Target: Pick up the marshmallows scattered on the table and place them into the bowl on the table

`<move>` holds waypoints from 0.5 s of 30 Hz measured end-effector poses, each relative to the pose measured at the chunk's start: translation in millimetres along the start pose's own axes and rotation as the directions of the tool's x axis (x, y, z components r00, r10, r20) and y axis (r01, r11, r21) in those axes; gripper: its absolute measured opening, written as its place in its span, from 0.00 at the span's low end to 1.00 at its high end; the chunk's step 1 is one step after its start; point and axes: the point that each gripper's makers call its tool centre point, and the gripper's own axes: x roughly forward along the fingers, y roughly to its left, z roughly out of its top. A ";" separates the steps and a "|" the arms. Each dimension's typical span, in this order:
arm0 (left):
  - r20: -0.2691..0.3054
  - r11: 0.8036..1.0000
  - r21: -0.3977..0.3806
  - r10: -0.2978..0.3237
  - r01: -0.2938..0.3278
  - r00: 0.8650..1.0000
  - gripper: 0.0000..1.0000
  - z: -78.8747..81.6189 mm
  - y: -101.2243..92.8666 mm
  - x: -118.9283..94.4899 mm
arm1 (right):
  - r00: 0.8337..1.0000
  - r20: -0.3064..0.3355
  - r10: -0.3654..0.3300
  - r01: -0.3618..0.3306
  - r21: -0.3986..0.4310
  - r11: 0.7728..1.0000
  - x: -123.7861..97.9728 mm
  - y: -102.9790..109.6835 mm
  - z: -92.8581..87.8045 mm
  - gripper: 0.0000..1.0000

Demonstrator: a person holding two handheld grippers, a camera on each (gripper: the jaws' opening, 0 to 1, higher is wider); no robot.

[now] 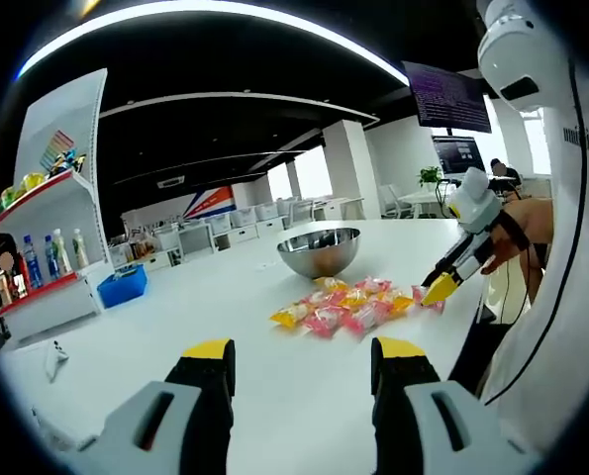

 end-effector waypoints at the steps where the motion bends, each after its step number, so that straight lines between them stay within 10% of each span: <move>1: 0.000 1.000 -0.001 0.003 -0.003 1.000 0.56 -0.7 1.0 -1.2 | 1.000 -0.005 0.002 -0.002 -0.001 1.000 0.8 0.3 -1.0 0.33; 15: 0.000 1.000 -0.003 0.021 -0.021 1.000 0.56 -0.6 5.2 -5.8 | 1.000 -0.009 -0.002 0.002 -0.005 1.000 4.0 -2.2 -0.1 0.29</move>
